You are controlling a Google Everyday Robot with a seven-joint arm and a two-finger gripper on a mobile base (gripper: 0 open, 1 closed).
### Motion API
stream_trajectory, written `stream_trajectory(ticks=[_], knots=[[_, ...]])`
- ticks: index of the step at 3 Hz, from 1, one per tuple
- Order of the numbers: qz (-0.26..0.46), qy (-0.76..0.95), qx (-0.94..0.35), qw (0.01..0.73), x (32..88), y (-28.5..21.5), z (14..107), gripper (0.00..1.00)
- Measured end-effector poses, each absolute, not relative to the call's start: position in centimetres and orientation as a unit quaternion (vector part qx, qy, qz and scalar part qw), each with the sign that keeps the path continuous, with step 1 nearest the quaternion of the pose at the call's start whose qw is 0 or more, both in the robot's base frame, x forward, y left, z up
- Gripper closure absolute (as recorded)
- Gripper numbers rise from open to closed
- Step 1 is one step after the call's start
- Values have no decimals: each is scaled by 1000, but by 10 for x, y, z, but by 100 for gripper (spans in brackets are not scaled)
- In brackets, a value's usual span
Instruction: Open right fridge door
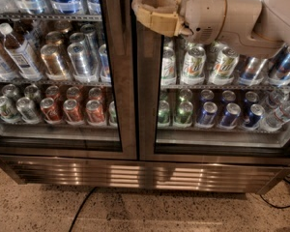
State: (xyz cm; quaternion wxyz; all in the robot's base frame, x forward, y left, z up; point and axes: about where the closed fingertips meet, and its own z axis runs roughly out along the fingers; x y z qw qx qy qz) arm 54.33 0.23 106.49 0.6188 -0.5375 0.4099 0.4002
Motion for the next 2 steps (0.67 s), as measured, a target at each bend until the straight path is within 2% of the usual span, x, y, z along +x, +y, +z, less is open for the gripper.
stream_trajectory(ticks=[2], knots=[[398,415,-526,626,544,0,1061,100]])
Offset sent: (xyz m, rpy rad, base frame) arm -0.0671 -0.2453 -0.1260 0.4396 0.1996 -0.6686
